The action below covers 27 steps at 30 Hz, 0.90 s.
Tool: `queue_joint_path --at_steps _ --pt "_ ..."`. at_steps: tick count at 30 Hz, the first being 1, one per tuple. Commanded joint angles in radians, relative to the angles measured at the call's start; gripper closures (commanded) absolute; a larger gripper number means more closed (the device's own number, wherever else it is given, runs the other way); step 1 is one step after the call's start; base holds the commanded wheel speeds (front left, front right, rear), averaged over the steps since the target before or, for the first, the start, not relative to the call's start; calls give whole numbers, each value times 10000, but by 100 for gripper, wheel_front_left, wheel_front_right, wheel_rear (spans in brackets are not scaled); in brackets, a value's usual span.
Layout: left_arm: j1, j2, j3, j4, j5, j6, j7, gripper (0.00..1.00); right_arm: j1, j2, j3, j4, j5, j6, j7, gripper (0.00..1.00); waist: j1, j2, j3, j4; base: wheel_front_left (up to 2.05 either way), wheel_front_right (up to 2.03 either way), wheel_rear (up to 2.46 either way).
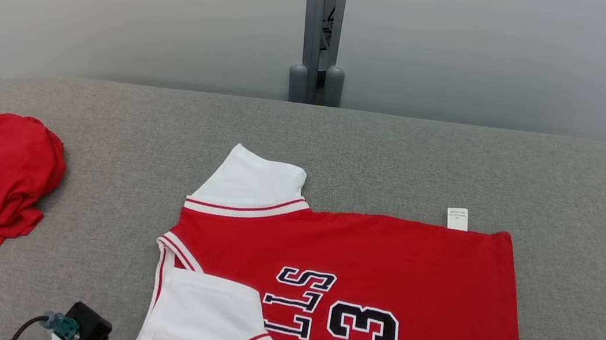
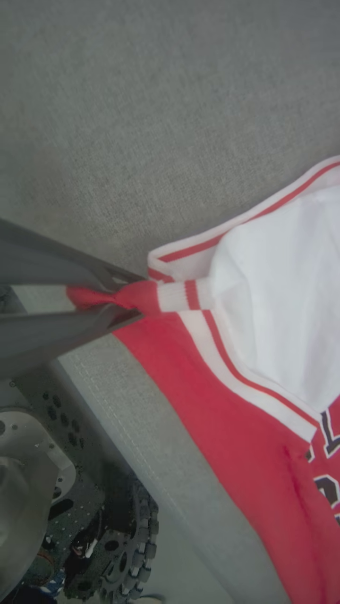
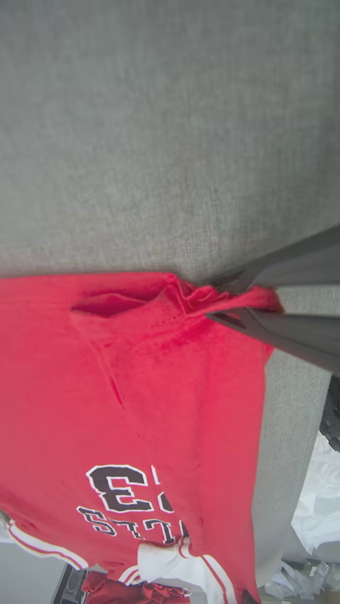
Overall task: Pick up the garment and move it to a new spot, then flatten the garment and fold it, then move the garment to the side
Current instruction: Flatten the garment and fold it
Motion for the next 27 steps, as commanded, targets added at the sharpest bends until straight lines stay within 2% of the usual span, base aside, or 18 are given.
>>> queue_joint_path --at_steps 1,9,10,11,12,13,19,22,23,24,27 --pt "119 164 8 -120 -80 80 107 100 288 -103 -173 -164 -116 -5 220 100 0 -1 4 2 0 0 0" --pt "351 493 -54 -728 -136 314 491 100 1122 385 -1439 -1400 -831 -3 1153 100 0 -1 56 -12 0 0 0" --pt "390 507 -50 -702 -191 383 578 100 1140 501 -1637 -1505 -941 -2 1157 64 0 -1 62 -10 0 0 0" --pt "425 535 -80 -717 -212 424 650 71 1182 685 -1844 -1576 -920 -2 1263 0 0 -1 67 -10 0 0 0" --pt "438 550 -77 -738 -247 469 719 29 1226 825 -2034 -1626 -908 -2 1354 0 0 -1 69 -6 0 0 0" --pt "443 561 -56 -751 -282 537 778 0 1214 837 -2234 -1716 -1079 -2 1403 0 0 -1 75 4 0 0 0" --pt "399 737 170 -903 -420 779 878 0 1181 1109 -3101 -1892 -1788 -2 1617 0 0 -1 89 40 0 0 0" --pt "138 970 502 -974 -188 1083 547 0 953 1204 -3611 -2159 -2276 -2 1473 0 0 -1 87 37 0 0 0" --pt "6 1020 642 -961 21 1254 298 0 832 1244 -3749 -2302 -2468 -2 1317 0 0 -1 89 31 0 0 0" --pt "-256 865 958 -897 361 1649 -416 0 547 1378 -4046 -2595 -2807 0 761 0 0 -1 90 10 0 0 0" --pt "-641 450 1436 -835 746 2100 -1661 0 46 1549 -4148 -3053 -3392 0 -374 0 0 -1 99 -50 0 0 0"
